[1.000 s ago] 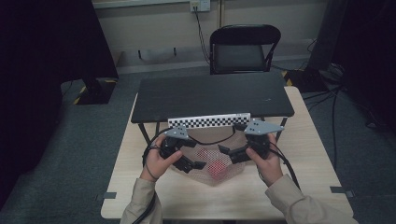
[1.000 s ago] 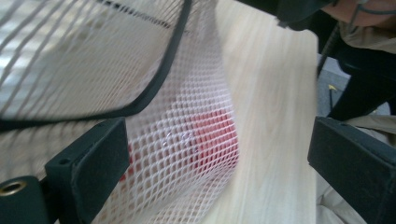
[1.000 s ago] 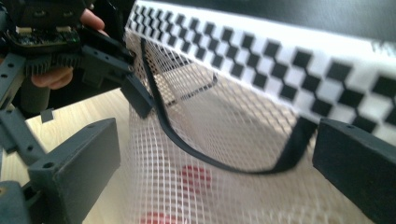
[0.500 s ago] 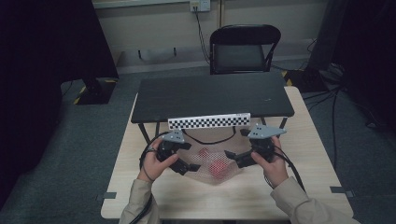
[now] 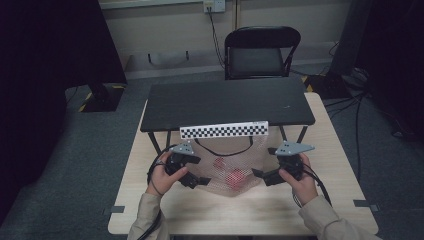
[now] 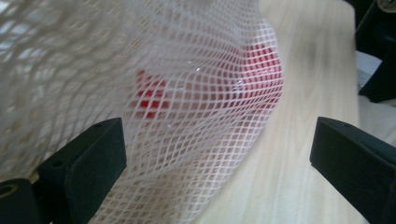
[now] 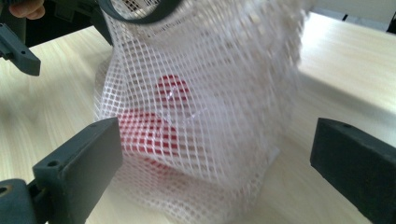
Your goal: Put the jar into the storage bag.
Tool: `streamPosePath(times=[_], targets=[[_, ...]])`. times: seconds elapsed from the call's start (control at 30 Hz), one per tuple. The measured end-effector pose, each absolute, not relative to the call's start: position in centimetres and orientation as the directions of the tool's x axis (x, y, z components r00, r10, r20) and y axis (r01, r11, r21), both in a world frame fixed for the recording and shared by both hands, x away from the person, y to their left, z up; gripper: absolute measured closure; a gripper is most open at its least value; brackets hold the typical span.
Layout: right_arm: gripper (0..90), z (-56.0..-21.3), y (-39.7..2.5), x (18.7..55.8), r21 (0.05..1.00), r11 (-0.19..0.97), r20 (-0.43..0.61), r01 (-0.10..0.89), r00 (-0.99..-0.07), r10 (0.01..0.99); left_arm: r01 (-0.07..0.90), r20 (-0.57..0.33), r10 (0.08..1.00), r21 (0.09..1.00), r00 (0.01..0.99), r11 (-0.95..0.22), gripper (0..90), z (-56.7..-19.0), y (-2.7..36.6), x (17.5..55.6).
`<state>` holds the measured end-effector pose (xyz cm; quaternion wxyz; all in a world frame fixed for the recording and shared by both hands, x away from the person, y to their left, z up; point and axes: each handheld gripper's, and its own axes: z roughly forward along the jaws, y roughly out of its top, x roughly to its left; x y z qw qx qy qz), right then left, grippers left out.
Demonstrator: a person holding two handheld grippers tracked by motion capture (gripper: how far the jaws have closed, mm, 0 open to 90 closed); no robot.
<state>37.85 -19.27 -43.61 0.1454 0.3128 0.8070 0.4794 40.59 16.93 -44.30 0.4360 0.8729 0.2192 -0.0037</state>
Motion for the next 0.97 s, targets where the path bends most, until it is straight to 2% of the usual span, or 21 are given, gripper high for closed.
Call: streamPosePath(times=[0.17,0.63,0.83,0.97], targets=[[1.3,-44.6,-20.2,37.7,0.858,0.345,0.068,0.381,-0.750,0.658,0.369,-0.173,0.387,0.770,0.906,-0.520,3.5,-44.7,17.2,40.7],[1.4,-46.2,-22.6,37.2,0.845,0.334,0.082,0.417,-0.720,0.689,0.391,-0.183,0.406,0.759,0.896,-0.521,4.3,-45.7,18.1,40.7],[1.3,-48.7,-24.2,36.7,0.784,0.408,0.032,0.467,-0.687,0.726,0.378,-0.124,0.426,0.715,0.896,-0.588,3.7,-47.1,18.7,40.7],[1.5,-49.9,-25.1,36.6,0.764,0.397,0.040,0.509,-0.651,0.758,0.373,-0.105,0.427,0.695,0.898,-0.614,3.7,-47.8,18.5,40.7]])
